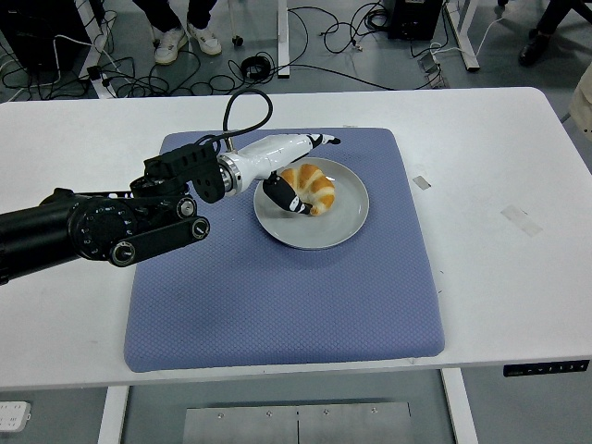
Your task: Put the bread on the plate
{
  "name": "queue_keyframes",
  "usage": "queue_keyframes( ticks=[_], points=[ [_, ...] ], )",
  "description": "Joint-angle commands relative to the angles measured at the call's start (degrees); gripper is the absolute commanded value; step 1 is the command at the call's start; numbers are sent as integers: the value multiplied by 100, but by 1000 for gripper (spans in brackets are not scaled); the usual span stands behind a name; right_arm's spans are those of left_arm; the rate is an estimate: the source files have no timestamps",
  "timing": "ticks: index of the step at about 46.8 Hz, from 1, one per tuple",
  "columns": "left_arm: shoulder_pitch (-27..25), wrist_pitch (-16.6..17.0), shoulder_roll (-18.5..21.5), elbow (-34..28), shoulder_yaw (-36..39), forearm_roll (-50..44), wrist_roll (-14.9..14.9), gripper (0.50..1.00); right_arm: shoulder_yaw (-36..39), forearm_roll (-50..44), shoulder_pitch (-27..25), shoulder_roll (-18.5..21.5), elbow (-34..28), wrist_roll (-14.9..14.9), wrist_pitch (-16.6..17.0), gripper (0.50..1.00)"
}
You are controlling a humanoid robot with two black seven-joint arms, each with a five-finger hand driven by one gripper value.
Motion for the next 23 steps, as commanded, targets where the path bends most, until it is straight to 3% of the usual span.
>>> queue_keyframes(
  ticks=[1,16,23],
  points=[
    [-14,26,60,-13,-207,-69,2,972,0,0,0,0,0,0,0,1000],
    [38,52,482,-4,-1368,-323,-60,968,0,0,0,0,0,0,0,1000],
    [65,176,745,66,-1588,-1175,-481,965,0,0,0,0,0,0,0,1000]
  ],
)
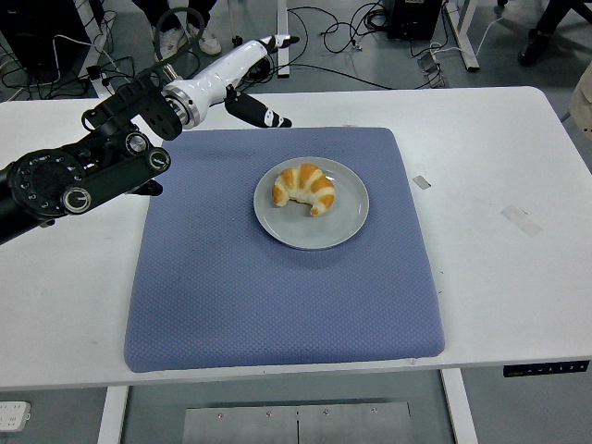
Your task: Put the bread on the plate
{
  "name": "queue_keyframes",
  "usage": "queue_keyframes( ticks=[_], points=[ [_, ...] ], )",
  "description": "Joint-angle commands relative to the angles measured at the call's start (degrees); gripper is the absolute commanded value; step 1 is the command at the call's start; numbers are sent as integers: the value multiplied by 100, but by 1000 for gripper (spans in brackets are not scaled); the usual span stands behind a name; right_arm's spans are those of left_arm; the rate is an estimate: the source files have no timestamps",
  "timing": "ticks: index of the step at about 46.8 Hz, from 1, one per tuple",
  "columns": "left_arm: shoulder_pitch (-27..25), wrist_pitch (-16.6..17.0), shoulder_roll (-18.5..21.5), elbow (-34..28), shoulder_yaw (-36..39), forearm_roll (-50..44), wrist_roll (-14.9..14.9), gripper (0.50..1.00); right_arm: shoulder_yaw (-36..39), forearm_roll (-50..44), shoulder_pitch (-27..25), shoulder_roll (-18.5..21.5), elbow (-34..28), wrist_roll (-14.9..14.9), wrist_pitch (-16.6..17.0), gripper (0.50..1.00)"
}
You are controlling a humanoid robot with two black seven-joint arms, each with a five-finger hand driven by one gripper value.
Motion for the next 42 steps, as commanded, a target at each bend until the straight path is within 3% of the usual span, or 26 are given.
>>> queue_keyframes(
  ticks=[1,7,20,28,42],
  points=[
    [21,41,198,44,-70,-511,-253,965,0,0,0,0,0,-1,-1,1000],
    [136,49,584,88,-105,-1232,-464,963,0,0,0,0,0,-1,-1,1000],
    [434,41,1297,360,-465,-1875,-500,960,0,0,0,0,0,-1,-1,1000],
    [725,-12,1367,510,-1010,-1989,-517,961,0,0,0,0,0,-1,-1,1000],
    [918,-12,1385,536,-1037,-2288,-526,965,0,0,0,0,0,-1,-1,1000]
  ],
)
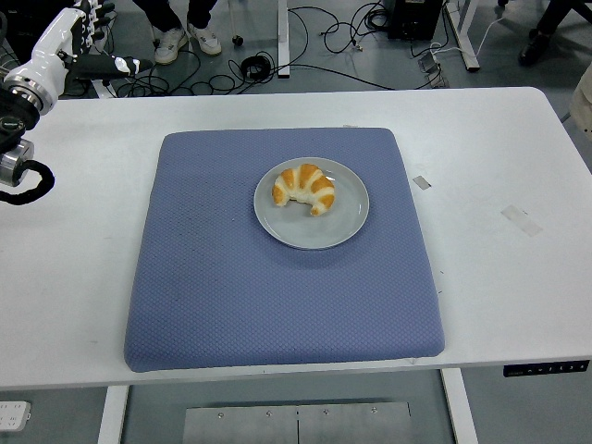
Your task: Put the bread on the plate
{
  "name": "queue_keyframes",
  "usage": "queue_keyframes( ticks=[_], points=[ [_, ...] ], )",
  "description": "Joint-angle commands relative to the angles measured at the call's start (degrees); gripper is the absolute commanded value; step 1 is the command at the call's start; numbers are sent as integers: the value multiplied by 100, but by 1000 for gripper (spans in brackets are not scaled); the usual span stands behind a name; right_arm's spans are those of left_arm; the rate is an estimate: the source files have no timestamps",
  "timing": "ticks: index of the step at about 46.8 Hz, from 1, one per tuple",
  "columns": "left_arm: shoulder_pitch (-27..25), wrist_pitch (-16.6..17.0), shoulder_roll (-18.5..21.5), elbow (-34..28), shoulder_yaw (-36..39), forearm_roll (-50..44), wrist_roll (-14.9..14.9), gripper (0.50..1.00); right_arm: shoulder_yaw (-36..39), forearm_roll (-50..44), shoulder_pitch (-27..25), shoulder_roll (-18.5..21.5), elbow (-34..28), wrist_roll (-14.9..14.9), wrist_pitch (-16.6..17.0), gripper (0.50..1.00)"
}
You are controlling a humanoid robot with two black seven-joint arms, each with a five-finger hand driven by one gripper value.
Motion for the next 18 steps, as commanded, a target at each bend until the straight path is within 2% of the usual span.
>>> queue_keyframes(
  ticks=[1,18],
  points=[
    [51,0,9,12,1,-25,-3,965,0,0,0,0,0,0,1,1000],
    [139,0,-8,214,19,-34,-82,968,-9,0,44,0,88,9,10,1000]
  ],
)
